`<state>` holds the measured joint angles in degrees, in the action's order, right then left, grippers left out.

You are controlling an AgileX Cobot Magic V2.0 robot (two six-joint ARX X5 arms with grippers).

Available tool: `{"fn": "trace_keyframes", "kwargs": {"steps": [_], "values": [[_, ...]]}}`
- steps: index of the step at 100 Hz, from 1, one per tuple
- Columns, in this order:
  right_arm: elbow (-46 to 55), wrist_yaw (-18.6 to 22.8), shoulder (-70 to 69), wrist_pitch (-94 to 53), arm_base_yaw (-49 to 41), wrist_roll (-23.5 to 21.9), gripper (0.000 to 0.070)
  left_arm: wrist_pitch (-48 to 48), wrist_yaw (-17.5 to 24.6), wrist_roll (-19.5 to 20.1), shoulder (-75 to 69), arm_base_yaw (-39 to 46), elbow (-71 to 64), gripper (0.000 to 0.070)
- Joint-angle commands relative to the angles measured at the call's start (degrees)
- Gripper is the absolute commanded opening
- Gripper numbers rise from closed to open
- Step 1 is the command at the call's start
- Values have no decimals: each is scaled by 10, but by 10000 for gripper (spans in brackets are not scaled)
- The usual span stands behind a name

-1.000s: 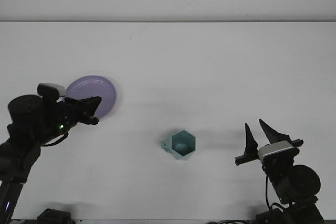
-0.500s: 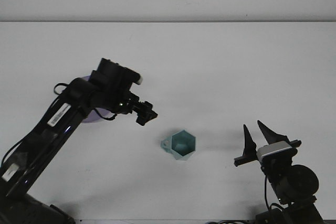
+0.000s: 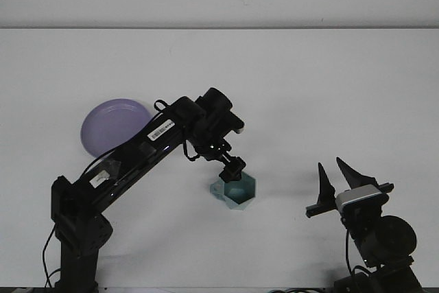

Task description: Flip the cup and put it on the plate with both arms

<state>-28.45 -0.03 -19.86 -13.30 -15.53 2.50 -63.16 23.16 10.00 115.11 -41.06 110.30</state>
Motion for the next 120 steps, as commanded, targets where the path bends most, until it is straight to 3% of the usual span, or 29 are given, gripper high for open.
{"fn": "trace_keyframes", "kwargs": {"steps": [1,25,37,62,66,71,72,120], "values": [[-2,0,0,8,-1,-10,280,-6,-8,23,24,-10,17,545],[-2,0,0,8,-1,-10,280,-3,-9,36,60,-18,17,524],[-2,0,0,8,-1,-10,280,2,-11,43,65,-18,17,363],[-2,0,0,8,-1,-10,280,2,-11,43,90,-21,17,282],[-2,0,0,8,-1,-10,280,1,-11,43,94,-21,17,206],[-2,0,0,8,-1,-10,280,1,-11,43,95,-21,17,11],[-2,0,0,7,-1,-10,280,1,-11,43,95,-21,17,0],[-2,0,0,7,-1,-10,280,-67,-30,39,85,1,87,12]]}}
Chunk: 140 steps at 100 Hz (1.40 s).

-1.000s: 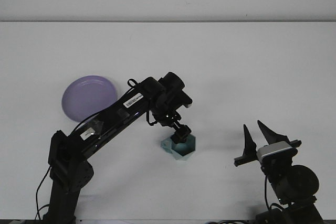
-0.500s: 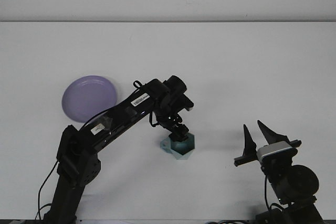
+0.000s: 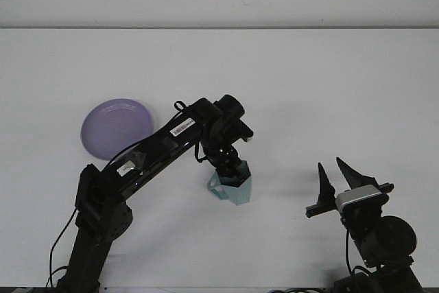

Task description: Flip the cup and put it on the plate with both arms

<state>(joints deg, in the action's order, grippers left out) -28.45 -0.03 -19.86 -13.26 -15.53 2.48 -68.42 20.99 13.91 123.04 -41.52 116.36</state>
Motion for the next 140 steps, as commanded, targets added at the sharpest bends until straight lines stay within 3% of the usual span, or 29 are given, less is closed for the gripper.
{"fn": "trace_keyframes", "kwargs": {"steps": [1,12,28,50,80,109,140], "values": [[-2,0,0,6,-1,-10,280,-16,-9,-1,3,7,28,12],[-2,0,0,6,-1,-10,280,-24,-15,-4,-31,37,32,12],[-2,0,0,7,-1,-12,280,-26,-78,-21,-101,102,32,12],[-2,0,0,7,-1,-12,280,-33,-129,-54,-170,239,32,12],[-2,0,0,6,-1,-12,280,-31,-140,-65,-132,387,31,12],[-2,0,0,4,-1,-12,280,-14,-140,-65,-41,438,31,12],[-2,0,-1,4,-1,-12,280,-11,-178,-65,17,450,31,12]]}}
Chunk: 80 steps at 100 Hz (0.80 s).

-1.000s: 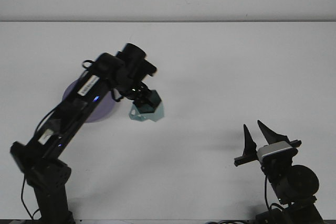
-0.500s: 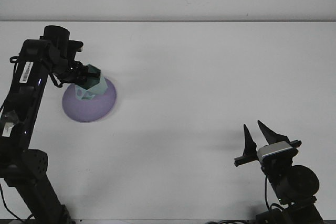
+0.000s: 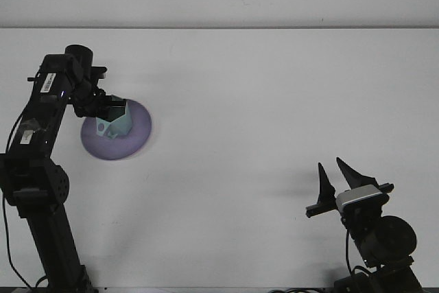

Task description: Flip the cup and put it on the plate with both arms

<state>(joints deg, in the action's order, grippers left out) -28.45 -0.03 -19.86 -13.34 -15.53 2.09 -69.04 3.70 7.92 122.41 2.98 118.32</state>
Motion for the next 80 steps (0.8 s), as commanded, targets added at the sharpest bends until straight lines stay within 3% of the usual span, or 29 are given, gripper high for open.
{"fn": "trace_keyframes", "kwargs": {"steps": [1,21,26,30,38,44,80], "values": [[-2,0,0,5,-1,-8,280,-6,-5,-5,24,5,11,12],[-2,0,0,5,-1,-8,280,-12,-7,-5,32,8,11,13],[-2,0,0,5,-1,-8,280,-12,-7,-5,32,9,11,42],[-2,0,-1,5,-1,-8,280,-12,-7,-5,32,10,11,142],[-2,0,0,5,-1,-8,280,-10,-7,-10,32,10,11,442],[-2,0,0,5,-1,-8,280,-10,-7,-17,27,11,12,548],[-2,0,0,5,-1,-8,280,-13,-7,-26,-109,12,12,555]]}}
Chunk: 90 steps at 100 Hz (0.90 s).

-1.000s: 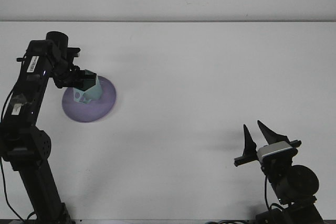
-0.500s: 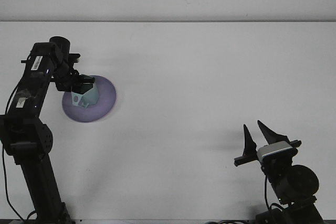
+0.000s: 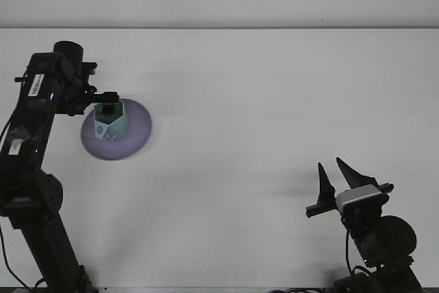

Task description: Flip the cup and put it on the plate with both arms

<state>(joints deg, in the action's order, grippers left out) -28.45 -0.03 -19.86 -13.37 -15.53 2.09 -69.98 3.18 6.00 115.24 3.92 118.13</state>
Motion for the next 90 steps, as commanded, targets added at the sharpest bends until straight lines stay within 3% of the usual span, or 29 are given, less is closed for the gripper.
{"fn": "trace_keyframes", "kwargs": {"steps": [1,21,26,36,41,48,67,90], "values": [[-2,0,0,5,-1,-8,280,-3,-1,-7,-44,2,14,555],[-2,0,0,1,-1,-8,280,34,1,-13,-193,2,14,515],[-2,-1,0,0,-1,-8,280,38,13,-13,-229,2,14,396],[-2,-28,0,0,-1,-8,245,37,54,-11,-294,2,14,0],[-2,-47,0,-1,-1,-8,172,36,61,-10,-323,2,13,10],[-3,-73,0,-9,-1,-9,0,36,61,-9,-361,2,7,12],[-2,-121,0,-42,-1,-58,0,80,47,0,-484,3,-144,12],[-1,-143,-1,-24,-1,-49,0,410,42,-10,-730,3,-535,12]]}}
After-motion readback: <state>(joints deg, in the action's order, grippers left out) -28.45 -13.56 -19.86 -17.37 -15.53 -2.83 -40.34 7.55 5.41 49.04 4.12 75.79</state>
